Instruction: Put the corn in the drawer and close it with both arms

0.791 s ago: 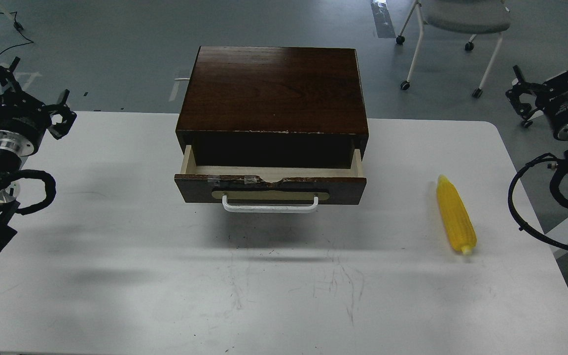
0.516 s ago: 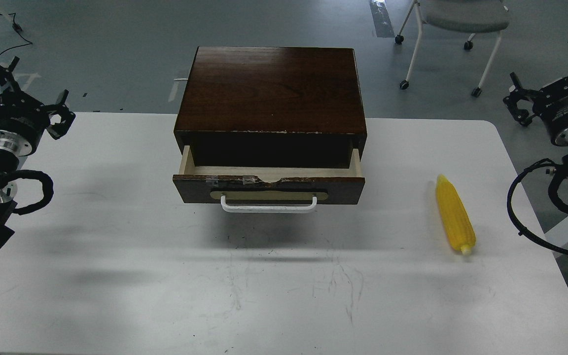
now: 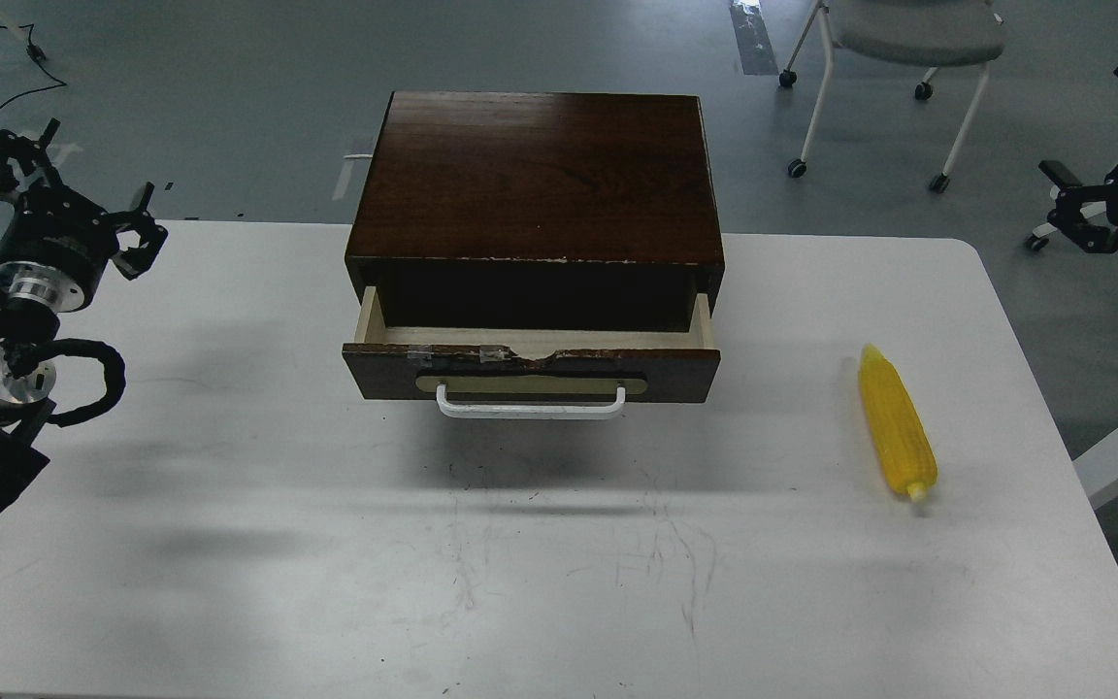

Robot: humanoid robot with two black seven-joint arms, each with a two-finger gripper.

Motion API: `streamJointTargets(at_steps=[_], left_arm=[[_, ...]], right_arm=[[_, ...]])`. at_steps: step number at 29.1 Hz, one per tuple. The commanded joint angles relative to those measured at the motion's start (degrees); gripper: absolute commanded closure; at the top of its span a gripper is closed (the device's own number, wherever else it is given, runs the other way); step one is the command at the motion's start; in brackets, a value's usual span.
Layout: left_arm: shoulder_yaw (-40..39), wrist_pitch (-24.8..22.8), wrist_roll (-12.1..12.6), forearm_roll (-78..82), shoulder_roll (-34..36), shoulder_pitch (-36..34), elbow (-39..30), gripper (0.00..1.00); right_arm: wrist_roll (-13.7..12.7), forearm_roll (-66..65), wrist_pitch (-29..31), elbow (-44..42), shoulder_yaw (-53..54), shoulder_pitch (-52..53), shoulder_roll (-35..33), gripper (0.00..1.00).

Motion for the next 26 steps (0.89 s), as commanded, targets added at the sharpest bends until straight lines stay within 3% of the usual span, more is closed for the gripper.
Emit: streamJointTargets(at_steps=[1, 5, 9, 11, 19, 22, 26], left_arm=[[-0.7, 0.0, -0.2, -0.3, 0.3, -0.7, 0.0, 0.02], [-0.7, 0.0, -0.2, -0.3, 0.7, -1.4, 0.0, 0.02], [-0.7, 0.0, -0.4, -0.4, 0.8, -1.4, 0.0, 0.02], [-0.7, 0.0, -1.0, -0.4, 1.0, -1.4, 0.1, 0.02], [-0.5, 0.0, -1.4, -0.4, 2.2, -1.0, 0.4, 0.02], [-0.6, 0.0, -1.3, -0.4, 2.2, -1.4, 3.6, 0.02], [-0.6, 0.0, -1.3, -0.4, 2.2, -1.4, 3.8, 0.02]], right_arm=[[-0.6, -14.8, 0.0, 8.7, -3.6, 2.9, -4.4, 0.0], [-4.7, -37.1, -4.3, 21.3, -5.0, 2.5, -7.6, 0.0], [-10.4, -47.9, -7.2, 27.2, -5.4, 2.4, -7.6, 0.0], [-12.0, -50.5, -7.6, 27.5, -5.5, 2.1, -7.3, 0.0], [-12.3, -58.5, -7.8, 24.3, -10.8, 0.9, 0.8, 0.0], [-12.2, -58.8, -7.8, 21.5, -12.0, 0.6, 2.2, 0.0], [-12.2, -58.8, -7.8, 19.6, -13.8, 0.6, 5.8, 0.09]])
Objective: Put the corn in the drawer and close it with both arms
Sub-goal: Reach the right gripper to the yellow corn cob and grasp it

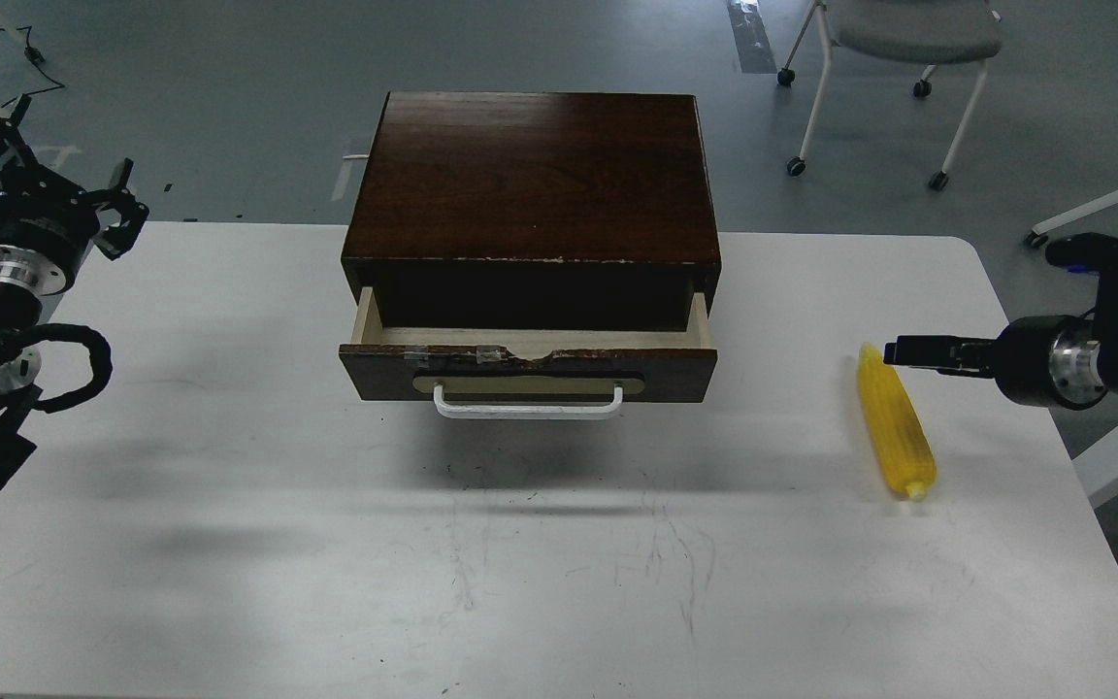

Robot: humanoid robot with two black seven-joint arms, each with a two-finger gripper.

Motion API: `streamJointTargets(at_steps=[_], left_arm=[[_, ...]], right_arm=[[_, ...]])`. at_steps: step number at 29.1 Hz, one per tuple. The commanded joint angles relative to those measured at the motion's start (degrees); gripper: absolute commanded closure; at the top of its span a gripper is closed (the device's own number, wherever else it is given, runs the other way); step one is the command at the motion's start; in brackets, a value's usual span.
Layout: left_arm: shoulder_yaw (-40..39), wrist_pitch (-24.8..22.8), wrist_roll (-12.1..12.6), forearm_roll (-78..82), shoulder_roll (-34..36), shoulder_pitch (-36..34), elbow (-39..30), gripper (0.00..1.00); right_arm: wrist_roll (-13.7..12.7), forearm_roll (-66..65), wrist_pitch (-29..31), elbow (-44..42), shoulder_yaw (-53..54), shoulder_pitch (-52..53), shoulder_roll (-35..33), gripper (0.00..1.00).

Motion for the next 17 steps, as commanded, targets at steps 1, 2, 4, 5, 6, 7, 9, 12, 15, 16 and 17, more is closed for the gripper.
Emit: streamJointTargets(at_steps=[1, 2, 4, 5, 6, 7, 9, 12, 15, 16, 17], left_arm=[[0.0, 0.0, 0.1, 0.0, 0.0, 0.1, 0.3, 0.02], [0.1, 0.0, 0.1, 0.0, 0.0, 0.1, 0.3, 0.02], [0.1, 0.0, 0.1, 0.1, 0.1, 0.2, 0.3, 0.02], [0.1, 0.0, 0.1, 0.0, 0.1, 0.2, 0.3, 0.02], [0.2, 0.0, 0.1, 0.0, 0.2, 0.3, 0.4, 0.02], [0.2, 0.0, 0.1, 0.1, 0.2, 0.4, 0.4, 0.02], [0.2, 0.0, 0.1, 0.0, 0.2, 0.5, 0.5, 0.02], [0.2, 0.0, 0.1, 0.1, 0.2, 0.6, 0.4, 0.02], [0.2, 0.0, 0.1, 0.0, 0.2, 0.5, 0.4, 0.02], [0.2, 0.0, 0.1, 0.0, 0.2, 0.5, 0.4, 0.02], [0.2, 0.0, 0.1, 0.0, 0.2, 0.4, 0.4, 0.02]], right_arm=[[0.0, -0.1, -0.1, -1.4, -2.8, -0.1, 3.2, 0.1], [0.0, -0.1, -0.1, -1.4, -3.4, -0.1, 3.3, 0.11], [0.0, -0.2, -0.6, -2.4, -4.6, -0.1, 3.5, 0.17], [0.0, -0.2, -0.9, -2.9, -5.0, -0.2, 3.7, 0.2], [0.0, -0.2, -1.3, -3.4, -5.7, -0.2, 4.2, 0.32], [0.0, -0.2, -1.3, -3.4, -6.1, -0.3, 4.5, 0.4], [0.1, -0.4, -1.3, -3.0, -6.6, -0.3, 5.0, 0.67], [0.1, -0.5, -1.3, -3.0, -6.6, -0.3, 4.7, 0.8], [0.2, -0.2, -1.4, -3.0, -6.4, 0.1, 3.7, 0.92], [0.2, -0.2, -1.4, -2.9, -6.3, 0.4, 3.3, 0.95], [0.3, 0.0, -1.6, -2.7, -5.8, 1.0, 2.4, 0.96]])
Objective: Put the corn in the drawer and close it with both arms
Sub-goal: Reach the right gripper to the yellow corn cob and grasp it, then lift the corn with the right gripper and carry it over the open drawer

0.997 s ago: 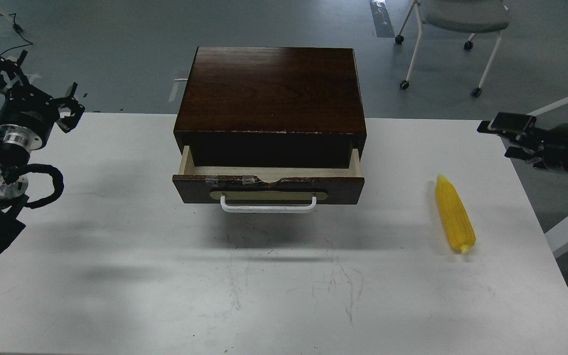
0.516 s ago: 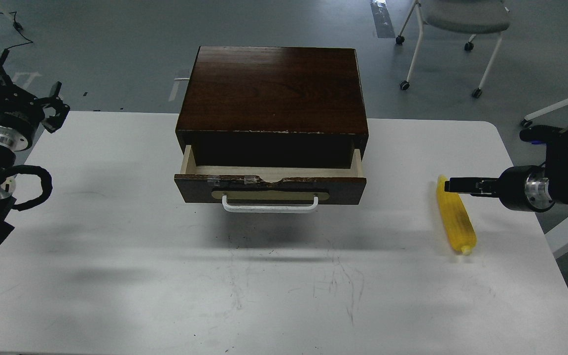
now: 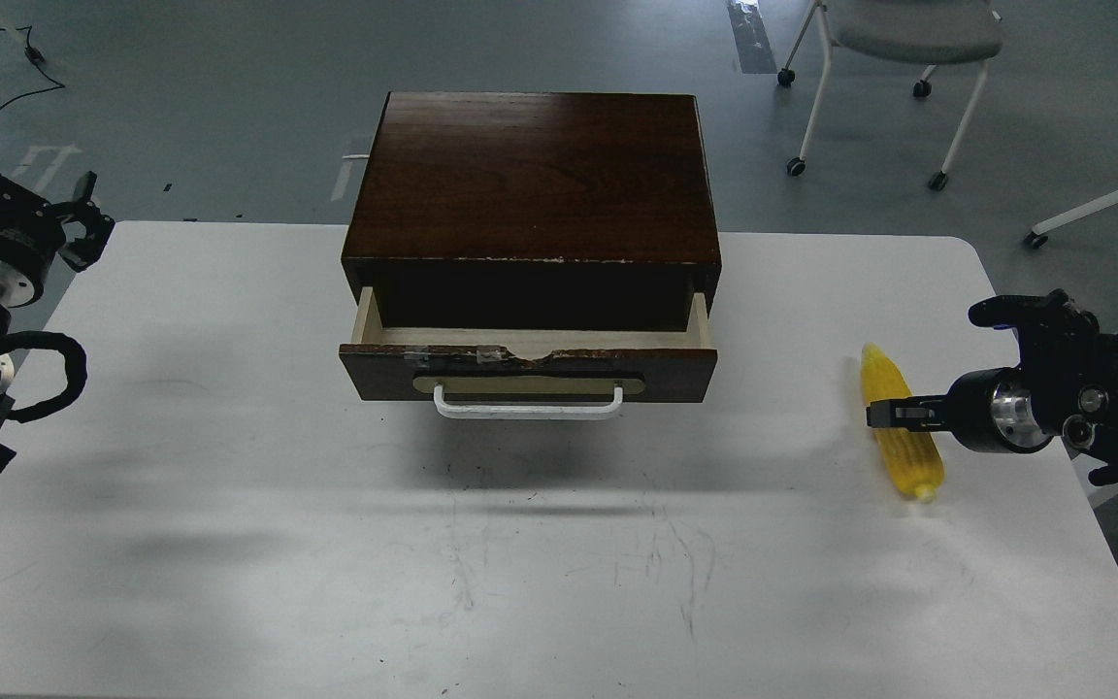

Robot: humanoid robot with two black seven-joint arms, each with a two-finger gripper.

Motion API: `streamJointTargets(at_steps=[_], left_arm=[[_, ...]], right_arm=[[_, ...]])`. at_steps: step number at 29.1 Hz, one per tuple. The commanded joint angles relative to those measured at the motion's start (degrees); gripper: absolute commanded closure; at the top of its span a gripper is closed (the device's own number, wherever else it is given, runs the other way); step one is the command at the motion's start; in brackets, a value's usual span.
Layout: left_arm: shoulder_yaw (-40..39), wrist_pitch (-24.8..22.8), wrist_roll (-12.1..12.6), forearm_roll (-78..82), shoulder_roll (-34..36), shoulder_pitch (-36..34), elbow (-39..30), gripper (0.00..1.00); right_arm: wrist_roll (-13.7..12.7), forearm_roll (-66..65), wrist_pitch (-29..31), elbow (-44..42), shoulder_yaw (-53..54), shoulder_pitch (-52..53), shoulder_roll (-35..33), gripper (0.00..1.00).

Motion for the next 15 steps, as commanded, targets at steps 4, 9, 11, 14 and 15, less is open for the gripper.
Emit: streamJointTargets(at_steps=[4, 9, 11, 14, 15], left_arm=[[0.1, 0.0, 0.0, 0.0, 0.2, -0.2, 0.0, 0.02], [0.4, 0.0, 0.1, 0.0, 1.1, -0.5, -0.2, 0.02], [0.1, 0.0, 0.0, 0.0, 2.0, -0.7, -0.1, 0.02], [0.4, 0.0, 1.1, 0.0, 2.3, -1.6, -0.1, 0.02], [0.7, 0.0, 1.4, 0.0, 2.5, -2.3, -0.1, 0.02]], right_arm=[[0.2, 0.4, -0.3, 5.2, 2.6, 8.5, -6.1, 1.0], [0.5, -0.3, 0.4, 14.2, 2.1, 21.3, -11.4, 1.0], [0.8, -2.3, 0.4, 17.0, 2.3, 25.8, -11.5, 1.0], [0.9, -12.3, 0.4, 21.8, 2.7, 31.6, -10.8, 1.0], [0.9, -16.6, 0.5, 23.6, 2.5, 33.1, -9.8, 1.0]])
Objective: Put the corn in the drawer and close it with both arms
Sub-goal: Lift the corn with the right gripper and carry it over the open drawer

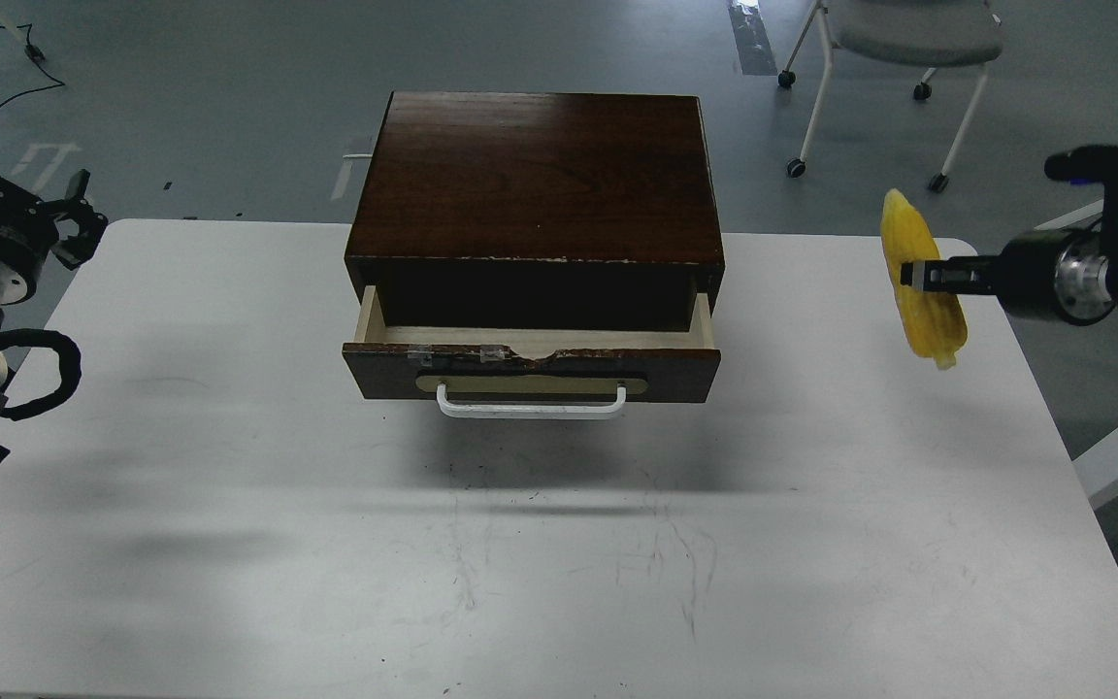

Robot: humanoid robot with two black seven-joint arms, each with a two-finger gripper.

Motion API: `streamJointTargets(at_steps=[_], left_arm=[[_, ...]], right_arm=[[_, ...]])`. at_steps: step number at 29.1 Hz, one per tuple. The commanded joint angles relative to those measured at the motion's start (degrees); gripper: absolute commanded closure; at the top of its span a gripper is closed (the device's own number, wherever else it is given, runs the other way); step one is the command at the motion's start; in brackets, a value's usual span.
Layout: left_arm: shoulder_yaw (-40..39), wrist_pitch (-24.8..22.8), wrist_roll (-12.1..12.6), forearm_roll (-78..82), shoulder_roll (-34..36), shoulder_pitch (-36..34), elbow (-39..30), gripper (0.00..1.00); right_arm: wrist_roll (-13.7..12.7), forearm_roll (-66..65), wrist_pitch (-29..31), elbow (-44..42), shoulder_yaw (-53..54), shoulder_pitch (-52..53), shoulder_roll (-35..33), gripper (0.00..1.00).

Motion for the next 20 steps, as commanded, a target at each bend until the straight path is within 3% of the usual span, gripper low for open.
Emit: streamJointTargets(at_steps=[1, 7, 13, 20], left_arm=[[0.7, 0.0, 1.4, 0.0, 0.6, -1.8, 0.0, 0.02], [0.7, 0.0, 1.8, 0.3, 0.5, -1.8, 0.0, 0.02], [0.7, 0.0, 1.7, 0.5, 0.1, -1.6, -0.1, 0.02], [0.7, 0.0, 1.8, 0.5, 0.1, -1.9, -0.1, 0.02]], right_arm=[[0.1, -13.3, 0.1, 5.9, 0.1, 6.5, 2.3, 1.0], [0.9, -25.3, 0.1, 7.4, 0.1, 10.2, 10.8, 1.0], [2.8, -38.9, 0.0, 7.0, -0.2, 10.9, 25.8, 1.0], [5.0, -44.2, -0.1, 7.0, -2.0, 9.7, 35.8, 1.0]])
